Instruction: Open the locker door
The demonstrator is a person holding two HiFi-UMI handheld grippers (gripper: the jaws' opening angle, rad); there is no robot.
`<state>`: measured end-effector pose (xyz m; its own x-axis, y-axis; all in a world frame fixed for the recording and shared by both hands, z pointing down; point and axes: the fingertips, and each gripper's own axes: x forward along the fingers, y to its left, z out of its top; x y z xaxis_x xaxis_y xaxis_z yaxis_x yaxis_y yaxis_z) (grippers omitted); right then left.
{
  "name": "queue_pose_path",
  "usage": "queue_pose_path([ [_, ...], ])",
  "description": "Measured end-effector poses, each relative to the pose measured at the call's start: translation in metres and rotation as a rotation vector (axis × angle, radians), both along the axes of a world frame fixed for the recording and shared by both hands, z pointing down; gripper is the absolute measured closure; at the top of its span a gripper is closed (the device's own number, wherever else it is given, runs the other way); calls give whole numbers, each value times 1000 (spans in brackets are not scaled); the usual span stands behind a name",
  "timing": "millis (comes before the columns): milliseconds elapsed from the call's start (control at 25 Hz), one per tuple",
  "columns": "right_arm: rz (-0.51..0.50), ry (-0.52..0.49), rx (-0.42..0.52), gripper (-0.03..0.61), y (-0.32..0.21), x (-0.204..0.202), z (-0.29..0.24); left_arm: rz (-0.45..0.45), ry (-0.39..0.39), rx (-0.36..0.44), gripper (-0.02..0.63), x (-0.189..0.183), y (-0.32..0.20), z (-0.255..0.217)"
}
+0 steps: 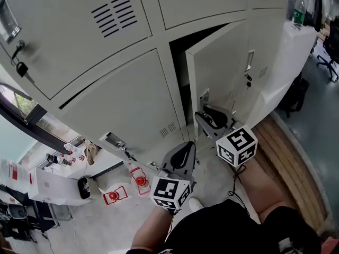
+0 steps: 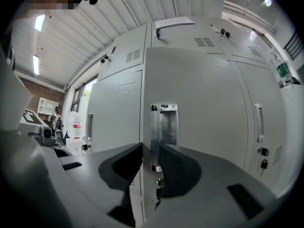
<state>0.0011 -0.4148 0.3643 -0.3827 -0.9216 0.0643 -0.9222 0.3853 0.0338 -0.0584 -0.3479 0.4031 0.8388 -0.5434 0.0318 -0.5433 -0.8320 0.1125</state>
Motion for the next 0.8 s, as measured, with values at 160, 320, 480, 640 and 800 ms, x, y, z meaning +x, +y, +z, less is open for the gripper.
queue_pose_path([
  [160,-54,2,-10,417,23,9,3,-24,10,-7,597,12,10,-5],
  [320,-124,9,-24,416,44,21,1,-49,16,0,597,29,23,-14],
  [480,-168,19,-31,416,61,34,1,-74,20,-4,597,43,37,-15],
  [640,-204,25,-37,413,78,48,1,-95,22,0,597,56,52,-17],
  [800,-218,17,-33,408,92,63,1,-108,22,6,597,68,65,-19],
])
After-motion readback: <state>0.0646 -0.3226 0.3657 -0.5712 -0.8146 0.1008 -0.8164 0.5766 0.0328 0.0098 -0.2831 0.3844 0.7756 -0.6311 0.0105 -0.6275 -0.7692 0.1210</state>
